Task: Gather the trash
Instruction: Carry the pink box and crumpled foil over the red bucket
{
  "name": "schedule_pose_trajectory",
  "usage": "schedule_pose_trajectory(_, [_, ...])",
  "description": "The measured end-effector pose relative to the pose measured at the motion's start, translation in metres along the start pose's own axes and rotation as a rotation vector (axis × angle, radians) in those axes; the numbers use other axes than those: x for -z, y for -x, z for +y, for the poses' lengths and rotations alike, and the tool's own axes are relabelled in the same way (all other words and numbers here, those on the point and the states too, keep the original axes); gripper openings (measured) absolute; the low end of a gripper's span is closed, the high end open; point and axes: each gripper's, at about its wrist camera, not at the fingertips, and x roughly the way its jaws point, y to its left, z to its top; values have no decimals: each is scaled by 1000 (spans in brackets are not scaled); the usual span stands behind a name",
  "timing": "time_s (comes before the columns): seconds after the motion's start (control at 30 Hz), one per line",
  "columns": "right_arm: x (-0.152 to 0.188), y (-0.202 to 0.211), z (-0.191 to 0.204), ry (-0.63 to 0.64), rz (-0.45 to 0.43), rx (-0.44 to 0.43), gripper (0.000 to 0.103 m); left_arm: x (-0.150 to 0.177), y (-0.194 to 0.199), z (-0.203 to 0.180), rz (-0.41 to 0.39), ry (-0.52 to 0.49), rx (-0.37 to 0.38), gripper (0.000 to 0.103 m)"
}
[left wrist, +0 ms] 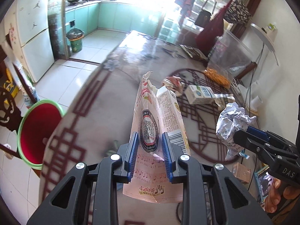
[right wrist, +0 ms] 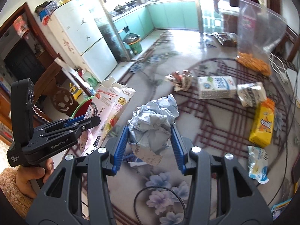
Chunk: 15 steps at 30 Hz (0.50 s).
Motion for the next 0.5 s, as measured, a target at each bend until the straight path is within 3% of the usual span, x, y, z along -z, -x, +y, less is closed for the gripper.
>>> schedule_pose_trajectory(0.5, [-23,-38,89,125,23,-56,45,-2,27,108,-51,146,-85,24])
